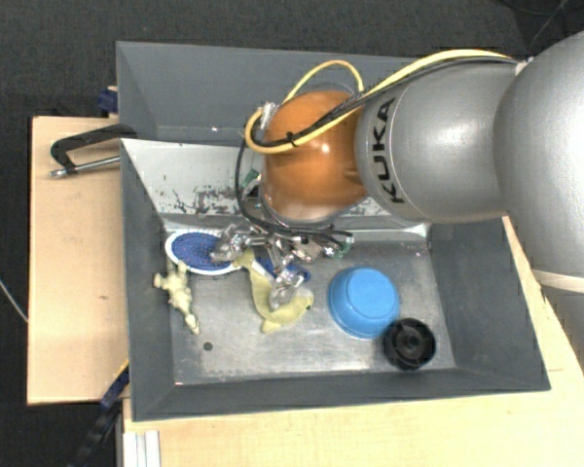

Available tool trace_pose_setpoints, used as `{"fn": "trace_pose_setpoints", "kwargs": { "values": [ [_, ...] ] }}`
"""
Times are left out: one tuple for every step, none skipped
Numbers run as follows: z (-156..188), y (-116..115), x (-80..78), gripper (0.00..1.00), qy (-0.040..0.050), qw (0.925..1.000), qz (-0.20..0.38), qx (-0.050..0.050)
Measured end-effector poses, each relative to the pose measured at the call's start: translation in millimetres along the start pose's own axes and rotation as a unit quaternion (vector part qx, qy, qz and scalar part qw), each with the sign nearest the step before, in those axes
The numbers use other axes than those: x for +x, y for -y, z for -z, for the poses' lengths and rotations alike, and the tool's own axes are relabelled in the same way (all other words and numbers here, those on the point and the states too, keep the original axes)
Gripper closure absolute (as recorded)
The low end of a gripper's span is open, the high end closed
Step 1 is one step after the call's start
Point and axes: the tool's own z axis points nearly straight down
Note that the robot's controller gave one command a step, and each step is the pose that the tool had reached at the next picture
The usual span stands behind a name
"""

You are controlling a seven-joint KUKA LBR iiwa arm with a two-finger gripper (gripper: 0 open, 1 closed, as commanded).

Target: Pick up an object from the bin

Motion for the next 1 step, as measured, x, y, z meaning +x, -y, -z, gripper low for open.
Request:
{"fn": "trace_pose_setpoints", "kwargs": {
  "values": [
    [-2.9,10.1,14.1,0.00,0.0059,0.9979,-0.065,0.004]
  ]
}}
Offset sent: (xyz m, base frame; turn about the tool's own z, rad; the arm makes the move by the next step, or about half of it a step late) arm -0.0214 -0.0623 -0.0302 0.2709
